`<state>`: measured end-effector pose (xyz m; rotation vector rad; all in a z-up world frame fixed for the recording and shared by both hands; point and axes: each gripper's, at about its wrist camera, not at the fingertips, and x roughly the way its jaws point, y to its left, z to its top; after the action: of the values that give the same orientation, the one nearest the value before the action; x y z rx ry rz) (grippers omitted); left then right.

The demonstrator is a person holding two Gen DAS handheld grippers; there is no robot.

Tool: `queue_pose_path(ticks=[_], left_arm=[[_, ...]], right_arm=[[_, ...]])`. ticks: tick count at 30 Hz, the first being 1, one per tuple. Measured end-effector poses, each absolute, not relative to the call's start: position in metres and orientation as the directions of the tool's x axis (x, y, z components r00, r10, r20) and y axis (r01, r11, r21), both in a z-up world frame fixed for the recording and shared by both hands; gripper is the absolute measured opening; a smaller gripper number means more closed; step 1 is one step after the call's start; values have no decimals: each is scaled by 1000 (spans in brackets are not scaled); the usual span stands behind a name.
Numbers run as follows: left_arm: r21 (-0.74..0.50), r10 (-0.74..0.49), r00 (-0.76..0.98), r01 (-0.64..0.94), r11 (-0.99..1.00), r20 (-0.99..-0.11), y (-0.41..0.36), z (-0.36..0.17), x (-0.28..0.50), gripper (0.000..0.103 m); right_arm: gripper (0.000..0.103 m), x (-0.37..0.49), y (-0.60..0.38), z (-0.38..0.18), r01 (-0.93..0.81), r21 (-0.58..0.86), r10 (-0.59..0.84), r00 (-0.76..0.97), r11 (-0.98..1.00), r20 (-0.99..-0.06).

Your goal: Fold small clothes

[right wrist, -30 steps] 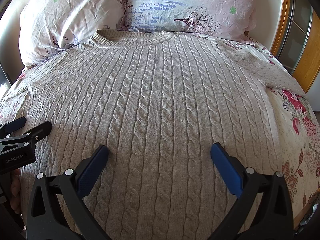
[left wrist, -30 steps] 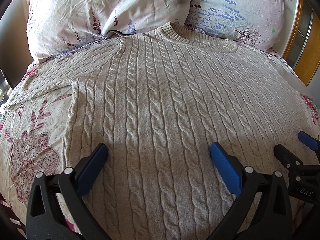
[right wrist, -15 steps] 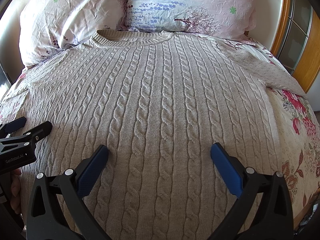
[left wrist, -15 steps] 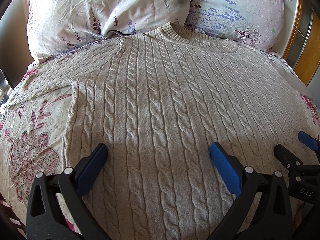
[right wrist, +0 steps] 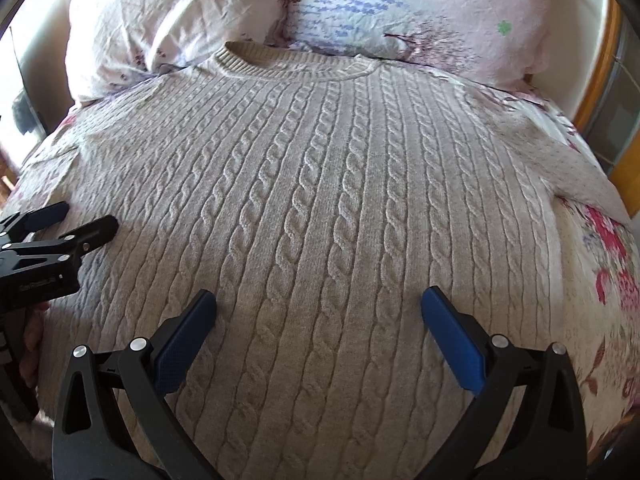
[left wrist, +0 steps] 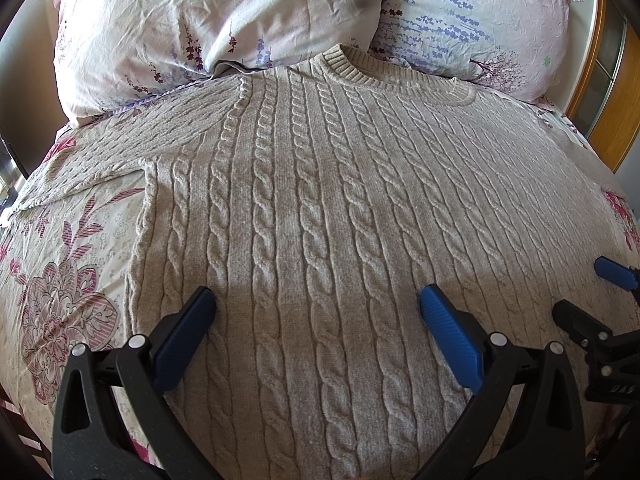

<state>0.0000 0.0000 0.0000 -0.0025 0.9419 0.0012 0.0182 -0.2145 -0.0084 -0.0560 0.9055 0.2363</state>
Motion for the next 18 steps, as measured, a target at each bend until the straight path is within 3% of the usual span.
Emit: queue_pose_path(ticks=[2,5,7,10,13,18], left_arm=[[-2,0,588,-2,1000,-809,0,0,0,101],[-2,2,588,-6,1000,-809,0,0,0,101],[0,7,585,-12,1000,-811,-1,0,0,101],[-6,4,574,-15,1000,-819,2,3,0,101],[-59,-13,581,-60,996,-813,14,11,8,101],[-178,16,641,-238,955,-767,79,40,24,101]], right_arm=[[102,28,-240,2,-186,108,201,608,977,-768],[102,58,-332,27,43,241,144,696,970,-704],[81,80,-412,34,236,342,73,719,909,-691],[61,100,-527,28,496,452,-36,701,741,-712],[53,103,-605,7,657,531,-69,660,535,-748],[37,109,-647,-20,700,607,-53,670,376,-740]])
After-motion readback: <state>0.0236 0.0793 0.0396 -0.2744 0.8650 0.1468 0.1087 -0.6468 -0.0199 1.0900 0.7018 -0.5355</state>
